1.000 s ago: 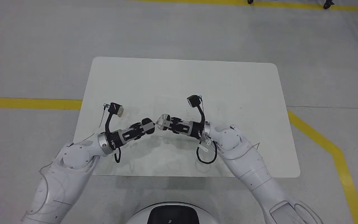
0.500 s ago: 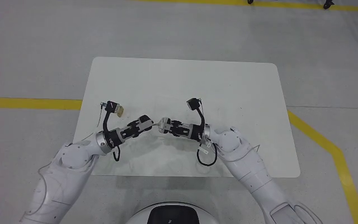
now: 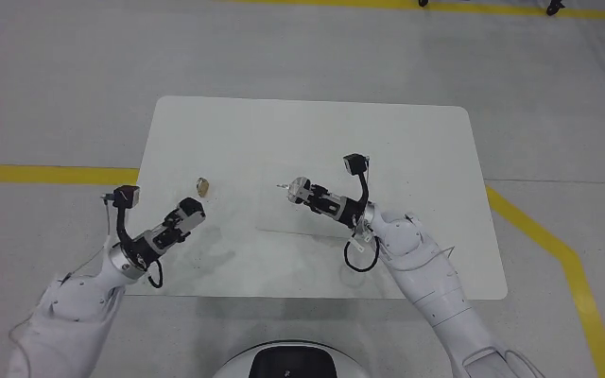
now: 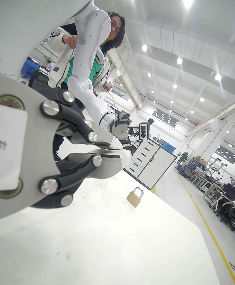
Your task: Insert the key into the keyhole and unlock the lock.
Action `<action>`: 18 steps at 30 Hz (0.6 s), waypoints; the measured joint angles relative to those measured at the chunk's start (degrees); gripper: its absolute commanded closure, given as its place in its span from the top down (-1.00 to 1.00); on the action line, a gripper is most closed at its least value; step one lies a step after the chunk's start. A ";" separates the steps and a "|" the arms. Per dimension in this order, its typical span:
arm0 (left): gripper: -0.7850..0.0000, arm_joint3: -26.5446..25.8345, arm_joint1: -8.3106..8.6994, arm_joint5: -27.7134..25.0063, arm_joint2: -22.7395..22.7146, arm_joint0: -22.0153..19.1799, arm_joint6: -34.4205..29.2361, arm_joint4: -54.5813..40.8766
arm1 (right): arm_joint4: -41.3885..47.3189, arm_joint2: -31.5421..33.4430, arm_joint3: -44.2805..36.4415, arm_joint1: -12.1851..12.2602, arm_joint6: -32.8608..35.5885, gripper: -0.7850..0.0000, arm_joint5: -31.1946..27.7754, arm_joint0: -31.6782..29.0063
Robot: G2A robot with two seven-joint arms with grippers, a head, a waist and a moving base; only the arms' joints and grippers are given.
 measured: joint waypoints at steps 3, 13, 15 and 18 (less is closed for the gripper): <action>1.00 0.62 -0.23 3.07 -3.31 1.72 9.44 10.62 | 0.00 0.00 0.00 0.00 0.00 -1.00 0.00 0.00; 0.73 8.34 -1.68 18.78 5.79 -7.04 25.68 47.00 | 0.00 0.00 0.00 0.00 0.00 -1.00 0.00 0.00; 0.73 9.94 -2.00 19.70 8.02 -8.80 26.40 47.81 | 0.00 0.00 0.00 0.00 0.00 -1.00 0.00 0.00; 0.75 11.70 -2.36 19.91 10.26 -10.76 26.66 48.45 | 0.00 0.00 0.00 0.00 0.00 -1.00 0.00 0.00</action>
